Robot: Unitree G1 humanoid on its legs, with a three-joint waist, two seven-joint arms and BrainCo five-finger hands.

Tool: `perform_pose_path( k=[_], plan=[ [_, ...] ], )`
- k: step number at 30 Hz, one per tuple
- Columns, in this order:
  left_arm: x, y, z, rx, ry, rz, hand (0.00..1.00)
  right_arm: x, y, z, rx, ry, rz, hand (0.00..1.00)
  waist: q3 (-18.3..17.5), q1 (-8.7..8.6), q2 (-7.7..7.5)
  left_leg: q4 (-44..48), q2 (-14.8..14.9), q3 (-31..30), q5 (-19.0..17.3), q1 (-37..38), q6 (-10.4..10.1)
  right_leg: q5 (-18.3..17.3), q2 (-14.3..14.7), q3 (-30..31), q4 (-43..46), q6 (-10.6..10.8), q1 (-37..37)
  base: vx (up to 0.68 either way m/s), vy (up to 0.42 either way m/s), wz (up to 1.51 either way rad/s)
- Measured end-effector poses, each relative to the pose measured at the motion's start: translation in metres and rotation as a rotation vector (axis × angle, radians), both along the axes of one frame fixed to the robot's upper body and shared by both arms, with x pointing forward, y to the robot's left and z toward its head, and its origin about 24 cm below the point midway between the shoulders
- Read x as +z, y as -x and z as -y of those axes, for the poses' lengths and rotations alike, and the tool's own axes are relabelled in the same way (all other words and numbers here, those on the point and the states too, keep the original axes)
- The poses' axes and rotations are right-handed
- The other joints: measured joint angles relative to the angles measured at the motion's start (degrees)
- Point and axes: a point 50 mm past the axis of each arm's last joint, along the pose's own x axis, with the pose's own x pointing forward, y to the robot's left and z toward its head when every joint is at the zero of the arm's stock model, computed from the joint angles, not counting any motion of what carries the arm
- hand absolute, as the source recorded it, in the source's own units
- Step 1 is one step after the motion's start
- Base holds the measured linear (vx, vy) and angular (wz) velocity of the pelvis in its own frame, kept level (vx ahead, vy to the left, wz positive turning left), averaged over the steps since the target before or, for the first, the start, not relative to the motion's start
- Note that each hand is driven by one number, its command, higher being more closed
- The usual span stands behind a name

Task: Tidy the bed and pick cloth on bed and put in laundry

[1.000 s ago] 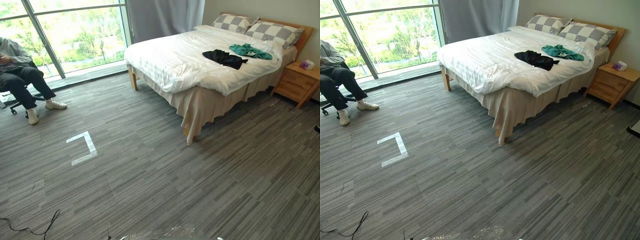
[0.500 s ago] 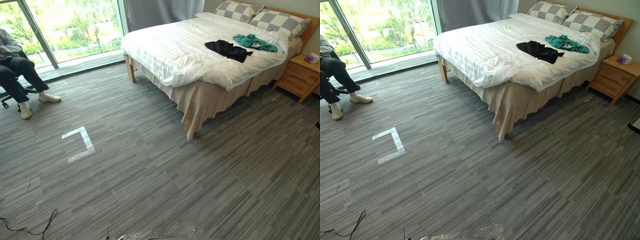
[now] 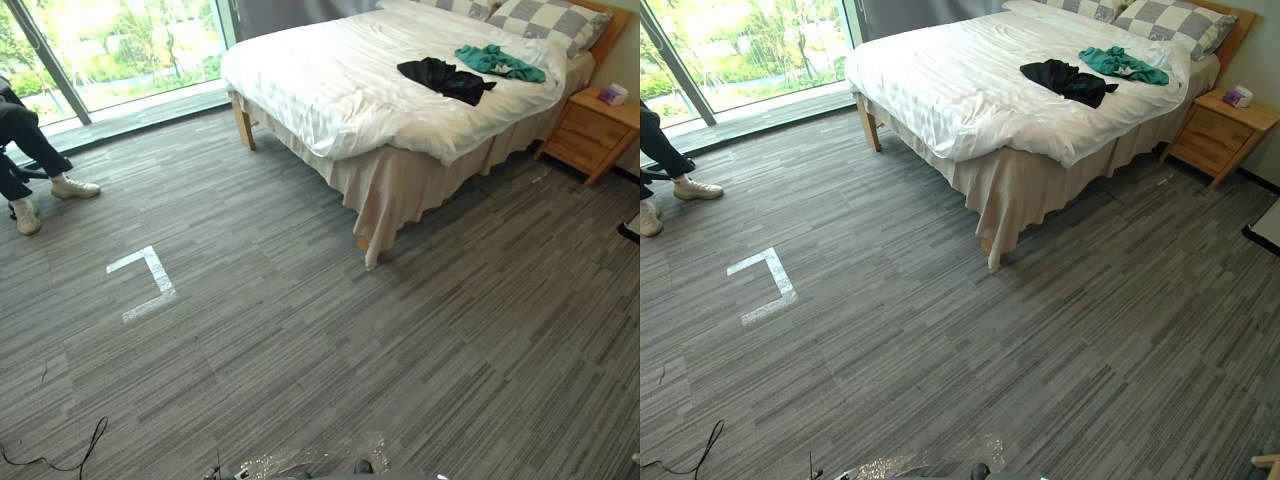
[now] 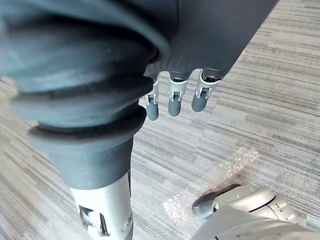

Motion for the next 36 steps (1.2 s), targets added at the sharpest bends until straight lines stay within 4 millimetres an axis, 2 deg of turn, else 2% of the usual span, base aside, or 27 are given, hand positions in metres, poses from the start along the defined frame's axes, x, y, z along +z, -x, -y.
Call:
perform_pose_path(
  k=[4,5,8,10,11,12,13,15,16,17,18,19,20,21,22,23,24,25,26,28,29,30,31,32,34,35,36],
  plan=[
    [0.001,-0.003,-0.002,0.008,-0.002,0.009,0.0,0.001,0.001,-0.001,-0.058,-0.005,0.02,0.0,1.46,-0.12,-0.28,1.1,-0.57,3.25,-2.15,2.02,0.58,-6.14,-1.34,-1.07,10.76,2.95,-4.14,0.01,-0.051,-0.42],
    [0.001,-0.003,-0.002,0.011,-0.002,0.009,0.0,0.001,0.001,0.0,-0.07,-0.003,0.021,0.0,1.7,-0.26,-0.13,1.51,-0.72,4.1,-2.86,2.92,0.97,-8.38,-2.93,-4.36,14.05,3.6,-5.24,0.03,-0.057,-0.51],
    [0.001,-0.004,-0.003,0.037,0.0,0.013,0.0,0.001,0.002,0.0,-0.107,-0.008,0.026,0.0,1.93,-0.74,0.01,2.27,0.79,6.16,-5.09,4.4,-0.6,-10.62,-5.45,-12.71,20.71,0.63,-8.48,0.09,-0.087,-0.42],
    [0.0,-0.007,0.002,0.04,0.014,0.012,0.0,0.002,-0.001,0.006,-0.12,0.004,0.036,0.0,2.5,-1.47,1.75,3.1,4.86,6.83,-6.68,4.28,-2.43,-10.97,-5.19,-14.12,20.63,0.01,-11.78,0.19,-0.169,-0.26],
    [-0.001,-0.011,0.008,0.036,0.03,0.015,0.0,0.003,-0.003,0.012,-0.118,0.019,0.04,0.0,3.3,-1.78,3.55,3.42,8.69,7.26,-7.53,4.31,-4.19,-10.62,-4.95,-14.53,20.02,0.54,-15.12,0.31,-0.275,-0.23],
    [-0.001,-0.02,0.013,0.028,0.042,0.027,0.0,0.004,-0.004,0.016,-0.114,0.03,0.043,0.0,4.26,-1.81,5.08,3.38,12.16,7.46,-8.1,4.41,-5.78,-8.56,-5.77,-14.42,19.04,2.45,-19.7,0.46,-0.384,-0.24],
    [0.001,-0.029,0.013,0.02,0.042,0.044,0.0,0.005,-0.003,0.017,-0.114,0.033,0.039,0.0,4.91,-2.0,5.48,2.81,14.31,7.34,-8.36,4.81,-6.95,-4.57,-8.27,-14.58,15.47,4.92,-24.08,0.46,-0.362,-0.15],
    [0.003,-0.041,0.01,0.028,0.034,0.062,0.0,0.002,0.007,0.013,-0.126,0.021,0.014,0.0,6.27,-2.65,4.19,1.87,15.37,8.29,-8.33,7.67,-8.18,2.56,-12.32,-14.62,5.41,8.29,-25.89,0.49,-0.361,0.0],
    [0.003,-0.039,0.009,0.032,0.032,0.058,0.0,0.001,0.01,0.01,-0.128,0.014,0.006,0.0,6.53,-2.94,3.54,1.46,15.52,8.94,-8.34,9.36,-8.19,4.86,-13.21,-14.77,3.49,8.91,-25.57,0.64,-0.433,-0.1],
    [0.004,-0.043,0.012,0.039,0.04,0.072,0.0,0.002,0.008,0.009,-0.134,0.012,0.014,0.0,7.26,-3.13,3.71,1.67,17.42,10.41,-7.56,11.97,-8.11,11.59,-12.94,-16.25,7.28,5.91,-25.66,0.54,-0.353,-0.07],
    [0.004,-0.048,0.019,0.043,0.062,0.09,0.0,0.002,0.008,0.01,-0.14,0.015,0.019,0.0,7.6,-3.86,4.38,2.09,18.34,11.72,-3.96,12.98,-9.17,9.77,-13.56,-17.4,14.22,2.43,-27.5,0.68,-0.471,-0.01],
    [0.006,-0.056,0.03,0.045,0.086,0.129,0.0,0.003,0.007,0.011,-0.162,0.017,0.033,0.0,7.62,-4.68,4.46,5.06,19.45,12.65,1.64,12.83,-10.25,3.75,-13.89,-17.76,21.83,0.62,-28.82,0.66,-0.534,0.14],
    [0.006,-0.059,0.04,0.064,0.111,0.152,0.0,0.004,0.007,0.014,-0.19,0.027,0.046,0.0,7.43,-5.05,5.72,13.68,23.11,11.58,6.26,10.11,-10.42,-1.03,-12.44,-18.73,24.15,-0.48,-26.96,0.66,-0.565,0.06],
    [0.006,-0.059,0.043,0.073,0.119,0.157,0.0,0.004,0.007,0.013,-0.195,0.025,0.047,0.0,7.32,-5.02,6.12,19.56,25.28,10.15,9.4,7.7,-8.5,-2.74,-11.63,-19.17,24.05,-1.01,-25.54,0.82,-0.665,-0.24],
    [0.01,-0.063,0.04,0.086,0.111,0.187,0.0,0.006,0.003,0.016,-0.188,0.04,0.067,0.0,7.45,-4.62,5.9,36.2,28.87,6.34,12.04,1.09,-5.59,-4.82,-8.67,-19.58,22.32,-3.44,-20.94,0.69,-0.516,-0.42],
    [0.01,-0.064,0.038,0.088,0.105,0.193,0.0,0.007,0.0,0.018,-0.176,0.047,0.074,0.0,7.48,-4.2,5.86,41.97,29.61,5.71,11.68,-0.93,-5.78,-5.04,-7.24,-19.38,20.71,-4.34,-18.63,0.8,-0.556,-0.64],
    [0.012,-0.067,0.036,0.093,0.098,0.206,0.0,0.009,-0.005,0.018,-0.141,0.056,0.084,0.0,7.54,-3.52,5.69,50.77,29.47,3.12,9.2,-4.97,-6.15,-5.23,-4.88,-19.08,16.61,-5.12,-13.44,0.51,-0.321,-0.51],
    [0.013,-0.068,0.036,0.099,0.096,0.215,0.0,0.009,-0.008,0.018,-0.123,0.059,0.091,0.0,7.47,-3.21,5.35,53.69,28.47,2.15,7.66,-6.95,-6.66,-5.23,-4.13,-18.93,14.48,-5.19,-10.94,0.71,-0.395,-0.45],
    [0.016,-0.073,0.035,0.103,0.084,0.243,0.0,0.01,-0.018,0.014,-0.072,0.057,0.106,0.0,7.44,-2.68,4.4,57.67,24.88,0.27,3.49,-12.08,-7.88,-5.11,-2.66,-18.09,8.73,-5.36,-4.78,0.58,-0.276,-0.25],
    [0.019,-0.078,0.035,0.105,0.084,0.269,0.0,0.011,-0.026,0.015,-0.039,0.065,0.115,0.0,7.53,-1.88,3.67,58.07,21.07,-0.02,-0.37,-16.83,-8.72,-4.95,-1.83,-17.53,3.81,-5.09,0.46,0.57,-0.209,-0.17],
    [0.021,-0.082,0.034,0.107,0.081,0.29,0.0,0.012,-0.031,0.018,-0.032,0.068,0.112,0.0,7.73,-1.53,3.27,55.99,17.68,1.33,-3.7,-19.67,-8.86,-4.96,-1.83,-17.28,0.65,-4.83,4.84,0.69,-0.172,-0.15],
    [0.023,-0.084,0.033,0.112,0.078,0.304,0.0,0.014,-0.039,0.018,-0.03,0.076,0.127,0.0,7.86,-1.15,2.98,51.49,14.73,4.18,-6.6,-21.56,-7.77,-5.1,-2.05,-16.58,-1.62,-4.14,8.26,0.69,-0.145,-0.17],
    [0.023,-0.084,0.033,0.112,0.076,0.306,0.0,0.015,-0.044,0.018,-0.026,0.076,0.139,0.0,7.86,-0.99,2.98,48.58,13.51,5.86,-7.21,-22.47,-6.85,-5.26,-2.16,-16.31,-2.54,-3.76,9.64,0.56,-0.068,-0.33],
    [0.024,-0.087,0.033,0.102,0.071,0.311,0.0,0.017,-0.052,0.016,-0.019,0.075,0.161,0.0,7.89,-0.48,2.9,39.2,10.0,9.86,-7.26,-24.51,-5.89,-6.41,-2.72,-16.14,-4.49,-1.77,13.08,0.57,-0.016,-0.28],
    [0.023,-0.087,0.036,0.079,0.069,0.306,0.0,0.017,-0.054,0.016,-0.003,0.08,0.163,0.0,7.67,-0.06,3.3,25.33,6.8,15.42,-3.9,-25.12,-2.8,-7.38,-2.65,-16.19,-6.54,-0.12,16.79,0.59,0.033,-0.18],
    [0.021,-0.083,0.038,0.064,0.073,0.286,0.0,0.016,-0.05,0.016,0.0,0.081,0.15,0.0,7.13,0.11,4.36,17.63,6.02,21.68,1.35,-25.26,1.6,-7.98,-1.31,-16.1,-8.02,0.89,19.55,0.61,0.112,-0.3],
    [0.02,-0.081,0.035,0.062,0.068,0.275,0.0,0.013,-0.047,0.009,0.007,0.063,0.134,0.0,6.54,1.27,3.53,18.0,5.56,25.01,3.86,-24.54,10.36,-8.67,-1.55,-15.33,-8.45,1.96,21.95,0.77,0.15,-0.05]
  ],
)
